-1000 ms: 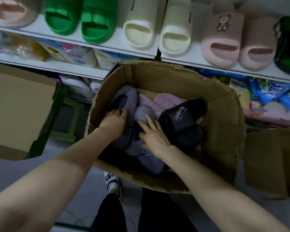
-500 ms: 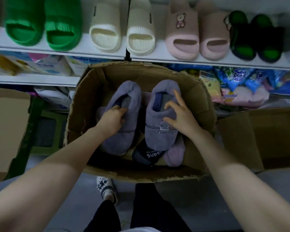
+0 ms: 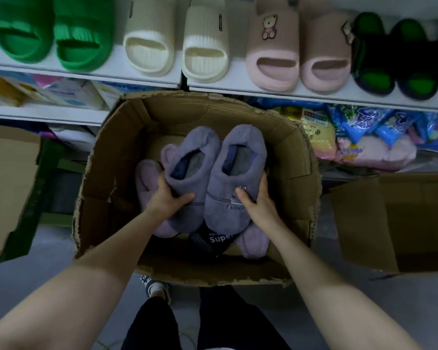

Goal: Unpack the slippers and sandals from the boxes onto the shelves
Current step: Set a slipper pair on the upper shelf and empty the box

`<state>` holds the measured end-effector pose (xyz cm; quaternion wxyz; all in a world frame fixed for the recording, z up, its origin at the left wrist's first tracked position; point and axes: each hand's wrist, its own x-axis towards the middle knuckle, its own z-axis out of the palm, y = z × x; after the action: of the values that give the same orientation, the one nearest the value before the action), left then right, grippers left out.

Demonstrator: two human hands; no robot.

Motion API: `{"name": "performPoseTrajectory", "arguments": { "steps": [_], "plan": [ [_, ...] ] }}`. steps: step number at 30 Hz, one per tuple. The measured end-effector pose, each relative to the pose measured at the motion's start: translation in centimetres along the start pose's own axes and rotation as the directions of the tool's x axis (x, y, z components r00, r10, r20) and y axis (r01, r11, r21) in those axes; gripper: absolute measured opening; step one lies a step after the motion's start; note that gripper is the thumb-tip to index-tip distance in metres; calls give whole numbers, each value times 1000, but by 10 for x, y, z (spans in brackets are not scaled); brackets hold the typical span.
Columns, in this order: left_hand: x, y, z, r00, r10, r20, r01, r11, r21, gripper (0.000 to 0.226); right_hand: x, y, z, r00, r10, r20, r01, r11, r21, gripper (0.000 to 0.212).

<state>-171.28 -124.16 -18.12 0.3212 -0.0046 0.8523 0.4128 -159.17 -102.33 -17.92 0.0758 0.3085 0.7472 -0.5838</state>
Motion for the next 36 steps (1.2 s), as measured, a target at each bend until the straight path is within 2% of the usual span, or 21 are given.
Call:
{"name": "performPoseTrajectory", "arguments": {
  "steps": [3,7,11,15,19,25,33,36],
  "plan": [
    [-1,-11,-2,996,-10,84,26,982,-187,101,3,-3,-5,998,-12,58,6,996,89,82],
    [-6,-22,-13,971,129,200,-83,971,-225,117,4,-4,-18,991,-30,127,14,992,125,88],
    [-14,-22,-13,948,160,274,-83,958,-273,109,3,-14,-23,986,-51,156,29,990,136,88],
    [-21,-14,-10,961,152,231,-54,922,-383,79,-2,-17,-25,985,-80,155,60,990,130,91],
    [-34,-10,-18,960,159,229,-26,869,-494,87,-15,-23,-21,997,-53,51,43,983,177,84],
    [-74,3,-42,957,237,169,-112,835,-538,79,-56,-45,-22,991,-119,-56,129,957,261,73],
    [-124,31,-82,918,385,95,-268,779,-566,73,-118,-78,-45,956,-231,-181,265,944,196,69],
    [-138,39,-91,896,437,78,-316,752,-579,78,-139,-92,-49,933,-283,-224,333,914,232,68]
  ]
}}
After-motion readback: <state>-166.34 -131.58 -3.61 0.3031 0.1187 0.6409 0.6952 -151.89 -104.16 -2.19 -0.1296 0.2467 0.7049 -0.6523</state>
